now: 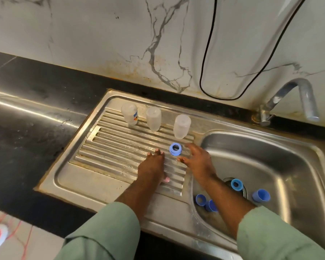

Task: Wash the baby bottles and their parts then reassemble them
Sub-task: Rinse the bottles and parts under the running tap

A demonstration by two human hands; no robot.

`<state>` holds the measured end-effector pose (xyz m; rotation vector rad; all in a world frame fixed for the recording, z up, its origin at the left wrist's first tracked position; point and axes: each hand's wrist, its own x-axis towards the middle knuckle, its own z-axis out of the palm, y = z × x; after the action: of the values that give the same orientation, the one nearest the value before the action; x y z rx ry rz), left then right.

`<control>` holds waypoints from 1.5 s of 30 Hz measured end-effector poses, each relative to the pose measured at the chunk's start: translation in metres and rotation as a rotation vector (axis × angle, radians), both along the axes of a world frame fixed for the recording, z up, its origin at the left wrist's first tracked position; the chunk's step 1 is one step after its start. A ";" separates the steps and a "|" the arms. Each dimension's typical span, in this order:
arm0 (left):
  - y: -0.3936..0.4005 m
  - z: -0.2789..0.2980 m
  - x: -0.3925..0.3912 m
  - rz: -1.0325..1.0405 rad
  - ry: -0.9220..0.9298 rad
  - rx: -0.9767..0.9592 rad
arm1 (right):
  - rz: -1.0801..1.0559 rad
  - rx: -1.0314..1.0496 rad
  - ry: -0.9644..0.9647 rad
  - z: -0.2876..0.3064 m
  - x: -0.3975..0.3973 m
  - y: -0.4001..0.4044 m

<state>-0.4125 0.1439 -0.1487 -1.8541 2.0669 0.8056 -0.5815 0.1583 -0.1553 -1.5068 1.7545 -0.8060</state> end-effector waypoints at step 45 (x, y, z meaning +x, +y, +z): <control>-0.092 0.071 -0.343 0.178 0.701 -0.224 | -0.189 0.056 0.116 -0.049 -0.238 0.022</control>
<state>-0.7552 0.0521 -0.0772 -2.1027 2.4873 1.4994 -0.8190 0.1806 -0.2044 -1.3903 2.0121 -0.7685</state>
